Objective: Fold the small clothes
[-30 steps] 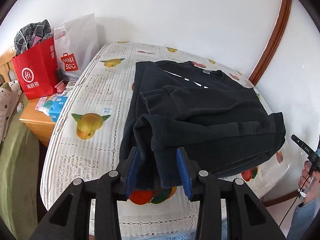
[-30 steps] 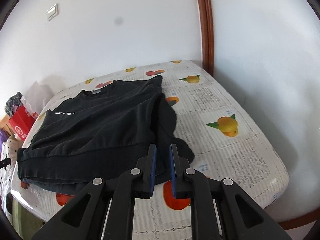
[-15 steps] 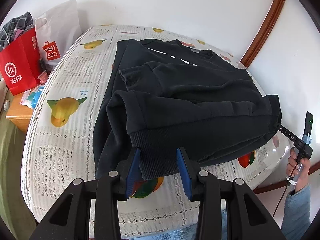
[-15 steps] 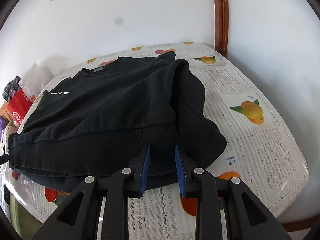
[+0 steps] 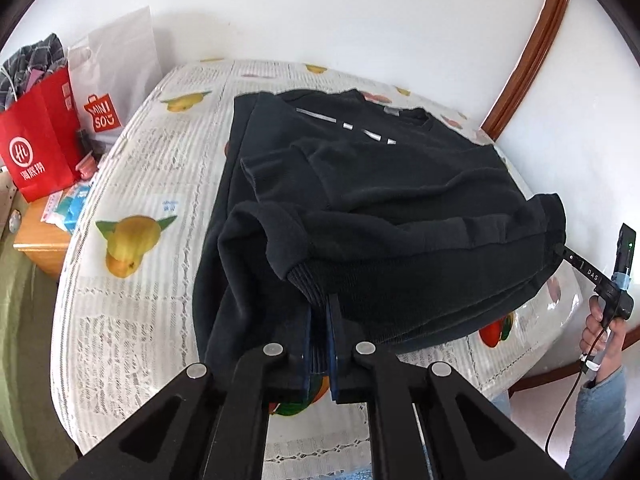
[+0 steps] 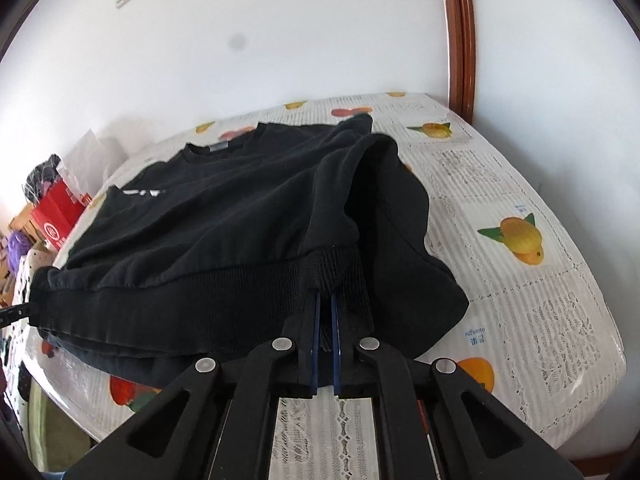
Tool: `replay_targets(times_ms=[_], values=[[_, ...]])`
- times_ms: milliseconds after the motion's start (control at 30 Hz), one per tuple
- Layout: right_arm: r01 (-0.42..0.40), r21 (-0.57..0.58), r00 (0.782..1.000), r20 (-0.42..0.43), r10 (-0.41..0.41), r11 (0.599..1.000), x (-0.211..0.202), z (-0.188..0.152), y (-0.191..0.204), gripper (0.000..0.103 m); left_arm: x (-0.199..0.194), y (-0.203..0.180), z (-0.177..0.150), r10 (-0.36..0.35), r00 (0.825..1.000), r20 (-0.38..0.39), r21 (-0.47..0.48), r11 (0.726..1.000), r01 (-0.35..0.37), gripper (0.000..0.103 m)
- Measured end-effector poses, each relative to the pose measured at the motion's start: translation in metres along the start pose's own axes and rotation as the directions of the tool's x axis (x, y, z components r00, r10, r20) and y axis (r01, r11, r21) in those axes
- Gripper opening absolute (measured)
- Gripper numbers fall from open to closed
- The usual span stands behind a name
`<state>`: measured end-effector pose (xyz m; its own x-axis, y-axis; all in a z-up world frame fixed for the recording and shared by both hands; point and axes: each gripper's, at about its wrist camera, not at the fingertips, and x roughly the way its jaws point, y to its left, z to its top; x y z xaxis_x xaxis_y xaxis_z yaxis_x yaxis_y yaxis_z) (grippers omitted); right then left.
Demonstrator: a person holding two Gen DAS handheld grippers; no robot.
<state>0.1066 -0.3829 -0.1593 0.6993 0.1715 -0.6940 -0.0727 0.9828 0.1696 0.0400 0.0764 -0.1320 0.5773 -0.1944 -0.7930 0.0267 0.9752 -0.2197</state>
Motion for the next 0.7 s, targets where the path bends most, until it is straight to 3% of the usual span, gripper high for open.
replay_targets(times_ms=[167, 333, 500, 700], values=[[-0.096, 0.071, 0.992, 0.094, 0.089, 0.993, -0.021, 0.032, -0.005, 0.004, -0.018, -0.001, 0.033, -0.017, 0.997, 0.079, -0.004, 1.0, 0.017, 0.006], [-0.14, 0.077, 0.977, 0.171, 0.125, 0.987, -0.018, 0.079, 0.009, 0.004, -0.011, -0.004, 0.076, -0.012, 0.992, 0.122, 0.002, 1.0, 0.012, 0.006], [-0.168, 0.124, 0.971, 0.192, 0.143, 0.978, 0.004, 0.117, 0.01, 0.004, 0.019, -0.008, 0.116, -0.001, 0.993, 0.12, -0.003, 1.0, 0.002, 0.006], [-0.151, 0.175, 0.979, 0.163, 0.123, 0.973, 0.049, 0.143, -0.002, 0.004, 0.062, 0.003, 0.149, -0.003, 0.997, 0.072, -0.044, 0.999, 0.006, 0.006]])
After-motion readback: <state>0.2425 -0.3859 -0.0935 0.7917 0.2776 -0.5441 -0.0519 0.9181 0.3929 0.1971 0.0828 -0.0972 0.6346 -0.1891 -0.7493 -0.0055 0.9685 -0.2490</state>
